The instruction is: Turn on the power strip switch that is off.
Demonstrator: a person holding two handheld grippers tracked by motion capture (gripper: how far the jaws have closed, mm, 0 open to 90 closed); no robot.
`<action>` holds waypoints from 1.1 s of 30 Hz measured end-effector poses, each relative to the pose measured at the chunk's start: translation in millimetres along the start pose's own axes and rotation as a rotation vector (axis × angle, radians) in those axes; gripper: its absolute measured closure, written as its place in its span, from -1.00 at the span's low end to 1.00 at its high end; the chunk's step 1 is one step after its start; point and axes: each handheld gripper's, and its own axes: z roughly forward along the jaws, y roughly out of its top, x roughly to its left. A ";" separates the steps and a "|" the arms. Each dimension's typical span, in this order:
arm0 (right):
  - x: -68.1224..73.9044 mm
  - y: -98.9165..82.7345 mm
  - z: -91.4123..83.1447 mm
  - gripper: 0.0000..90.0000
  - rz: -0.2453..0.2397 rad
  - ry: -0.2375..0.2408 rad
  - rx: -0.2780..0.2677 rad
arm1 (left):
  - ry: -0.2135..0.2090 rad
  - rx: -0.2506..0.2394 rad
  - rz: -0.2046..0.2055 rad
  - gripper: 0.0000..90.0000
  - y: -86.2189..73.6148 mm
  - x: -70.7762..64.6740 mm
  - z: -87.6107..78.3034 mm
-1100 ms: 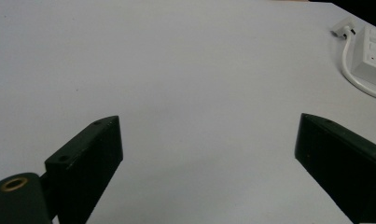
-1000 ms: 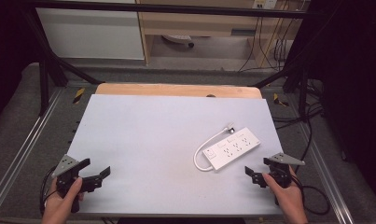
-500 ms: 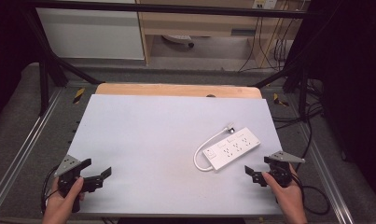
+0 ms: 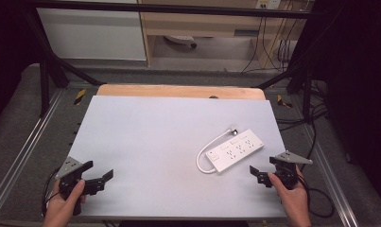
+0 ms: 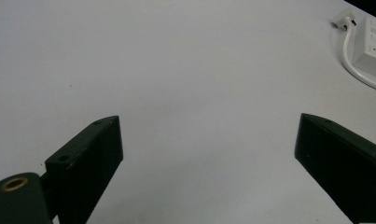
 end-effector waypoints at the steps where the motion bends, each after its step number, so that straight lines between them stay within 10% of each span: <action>1: -0.4 0.7 -1.1 -0.92 0.004 0.003 -0.012 | -0.001 0.000 0.000 -0.83 0.0 -0.2 0.0; 33: 8.0 42.7 5.3 -0.86 -0.033 0.020 -0.046 | -0.011 0.019 0.007 -0.85 -1.0 -1.2 4.0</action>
